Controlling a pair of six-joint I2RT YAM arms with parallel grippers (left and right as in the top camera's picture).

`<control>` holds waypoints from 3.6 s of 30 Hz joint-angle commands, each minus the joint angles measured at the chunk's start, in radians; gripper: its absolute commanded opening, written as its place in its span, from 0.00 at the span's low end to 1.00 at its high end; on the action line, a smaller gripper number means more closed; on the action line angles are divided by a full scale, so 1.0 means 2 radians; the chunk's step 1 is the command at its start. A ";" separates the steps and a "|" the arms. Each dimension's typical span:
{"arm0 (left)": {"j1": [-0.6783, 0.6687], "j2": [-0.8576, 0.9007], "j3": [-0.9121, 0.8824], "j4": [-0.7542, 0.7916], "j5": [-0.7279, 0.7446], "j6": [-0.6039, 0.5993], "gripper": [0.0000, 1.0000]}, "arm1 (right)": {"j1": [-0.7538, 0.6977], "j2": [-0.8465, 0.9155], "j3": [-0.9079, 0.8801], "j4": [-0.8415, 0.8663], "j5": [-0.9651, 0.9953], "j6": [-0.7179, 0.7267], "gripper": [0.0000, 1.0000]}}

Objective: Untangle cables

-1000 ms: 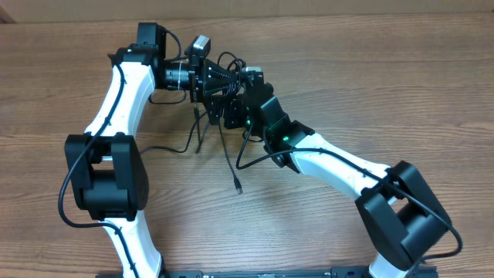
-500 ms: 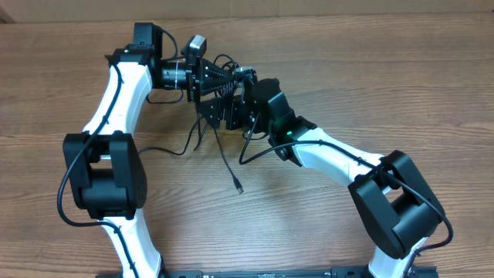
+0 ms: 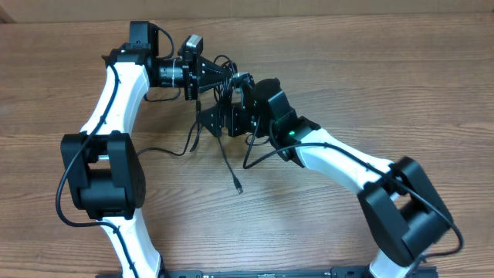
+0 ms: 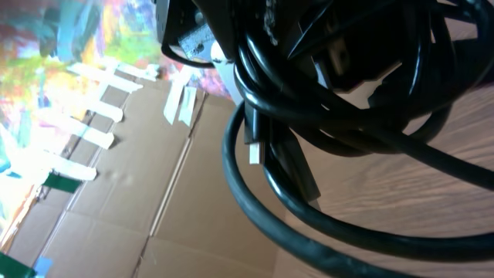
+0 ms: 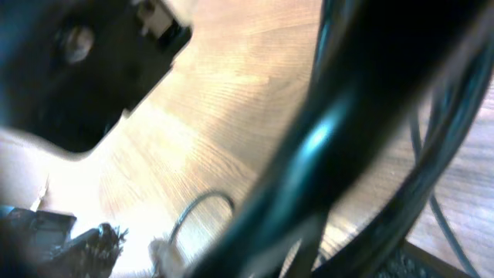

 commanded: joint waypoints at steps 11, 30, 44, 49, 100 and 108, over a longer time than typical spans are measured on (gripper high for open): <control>-0.011 -0.013 0.012 0.006 0.038 -0.055 0.04 | 0.035 -0.087 0.002 -0.102 0.004 -0.079 1.00; -0.012 -0.013 0.012 0.007 0.064 -0.132 0.04 | 0.084 0.002 -0.019 0.045 0.259 -0.014 1.00; -0.007 -0.013 0.012 0.082 0.064 -0.132 0.04 | 0.070 -0.027 -0.019 0.019 0.265 0.000 0.04; -0.007 -0.013 0.012 0.147 0.064 -0.132 0.04 | 0.049 -0.106 -0.019 -0.089 0.265 0.000 0.04; -0.033 -0.014 -0.315 0.737 0.043 -0.103 0.04 | -0.154 -0.173 -0.020 -0.411 0.081 -0.229 0.29; -0.029 -0.014 -0.322 0.507 -0.080 0.056 0.04 | -0.154 -0.136 -0.020 -0.384 0.048 -0.166 0.37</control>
